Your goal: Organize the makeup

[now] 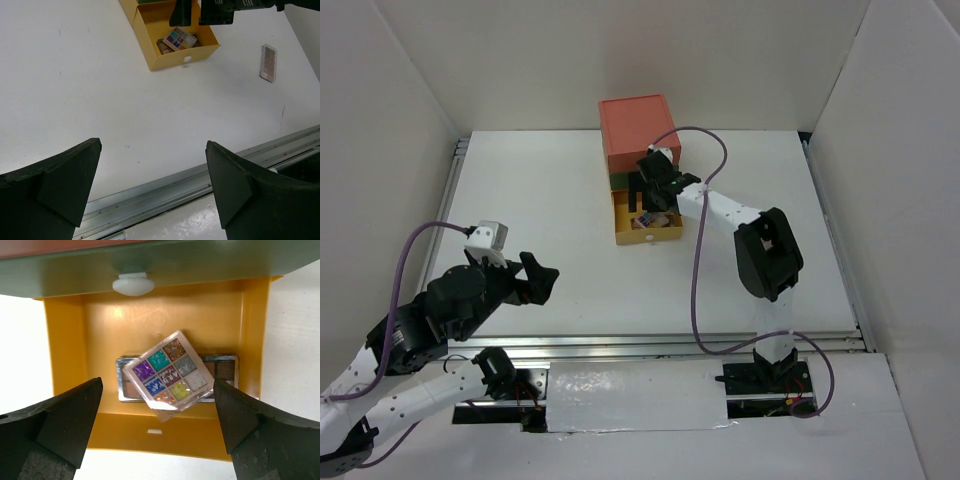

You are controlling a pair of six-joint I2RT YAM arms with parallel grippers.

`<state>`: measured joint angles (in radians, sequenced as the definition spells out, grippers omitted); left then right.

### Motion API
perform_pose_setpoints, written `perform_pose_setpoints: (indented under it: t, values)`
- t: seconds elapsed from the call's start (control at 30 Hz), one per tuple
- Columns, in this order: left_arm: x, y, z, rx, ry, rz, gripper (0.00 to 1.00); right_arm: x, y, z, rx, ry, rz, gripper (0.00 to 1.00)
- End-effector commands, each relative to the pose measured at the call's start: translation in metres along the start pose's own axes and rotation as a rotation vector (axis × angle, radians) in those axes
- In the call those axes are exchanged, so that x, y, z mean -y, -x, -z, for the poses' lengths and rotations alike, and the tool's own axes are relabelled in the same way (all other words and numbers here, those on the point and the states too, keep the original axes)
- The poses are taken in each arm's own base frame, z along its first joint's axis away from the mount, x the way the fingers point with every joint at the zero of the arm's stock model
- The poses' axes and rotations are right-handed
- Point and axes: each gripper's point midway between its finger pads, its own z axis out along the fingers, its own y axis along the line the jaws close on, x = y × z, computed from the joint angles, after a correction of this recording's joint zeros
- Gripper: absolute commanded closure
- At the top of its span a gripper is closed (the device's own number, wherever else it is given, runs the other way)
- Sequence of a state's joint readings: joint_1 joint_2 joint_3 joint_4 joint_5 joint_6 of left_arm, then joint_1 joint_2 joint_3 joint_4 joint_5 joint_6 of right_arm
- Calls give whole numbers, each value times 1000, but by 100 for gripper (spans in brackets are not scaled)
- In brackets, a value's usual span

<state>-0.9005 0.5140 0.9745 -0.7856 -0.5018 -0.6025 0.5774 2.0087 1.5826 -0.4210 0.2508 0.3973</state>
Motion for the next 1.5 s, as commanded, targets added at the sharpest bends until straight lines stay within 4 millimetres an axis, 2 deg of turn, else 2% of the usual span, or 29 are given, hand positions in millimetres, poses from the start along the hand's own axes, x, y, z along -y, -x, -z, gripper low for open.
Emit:
perform_pose_setpoints:
  t: [0.0, 0.03, 0.07, 0.1, 0.13, 0.2, 0.27, 0.3, 0.33, 0.37, 0.4, 0.47, 0.5, 0.53, 0.6, 0.7, 0.77, 0.87, 1.0, 1.1, 1.23, 1.33, 1.37, 1.47]
  values:
    - [3, 4, 0, 21, -19, -9, 1, 1, 27, 29, 90, 12, -52, 0]
    - [3, 4, 1, 20, -24, -10, 1, 1, 38, 46, 127, 26, -68, 0]
    - [3, 4, 1, 20, -25, -13, 1, 6, 42, 55, 146, 15, -84, 0]
    - [4, 4, 2, 21, -28, -10, 1, 16, 37, 58, 142, 1, -104, 0]
    - [3, 4, 2, 23, -27, -8, 1, 22, 47, 75, 176, 6, -127, 0]
    - [1, 4, 3, 23, -17, 2, 1, 67, 41, 85, 148, -102, -203, 0]
    - [-3, 5, 3, 30, 7, 12, 1, 111, 28, 86, 90, -204, -289, 0]
    - [-5, 5, 2, 29, 20, 17, 0, 151, 23, 85, 65, -274, -386, 0]
    - [-8, 4, 3, 24, 43, 28, 0, 168, 13, 92, 39, -305, -415, 0]
    - [-15, 5, 2, 33, 82, 36, 1, 187, -9, 91, -5, -349, -423, 0]
    - [-17, 4, 0, 25, 109, 45, 1, 214, -12, 103, 25, -433, -434, 0]
    - [-23, 2, -1, 14, 151, 42, 1, 241, -35, 113, 8, -548, -451, 0]
    - [-24, 0, -3, 3, 164, 39, 1, 255, -39, 122, 19, -591, -468, 0]
    - [-23, 0, -4, -2, 168, 35, 1, 260, -53, 122, -8, -600, -472, 0]
    - [-21, -3, -7, -18, 164, 22, 1, 267, -59, 121, -19, -565, -503, 0]
    - [-20, -4, -7, -23, 155, 17, 1, 275, -78, 109, -93, -531, -535, 0]
    - [-19, -1, -5, -8, 141, 28, 0, 291, -88, 103, -137, -553, -553, 0]
    - [-19, 1, -1, 11, 126, 41, 1, 296, -95, 93, -176, -537, -556, 1]
    - [-18, 1, -1, 10, 117, 37, 1, 290, -97, 78, -225, -467, -545, 2]
    - [-17, 1, -1, 7, 113, 33, 1, 293, -105, 71, -271, -474, -535, 3]
    - [-14, 0, -2, 2, 98, 28, 1, 291, -103, 62, -294, -423, -531, 5]
    - [-13, -1, -4, -7, 98, 20, 1, 291, -109, 54, -329, -388, -547, 21]
    - [-13, -2, -4, -9, 99, 18, 0, 291, -118, 51, -367, -389, -549, 36]
    - [-13, -2, -4, -9, 97, 19, 1, 288, -115, 50, -361, -356, -554, 52]
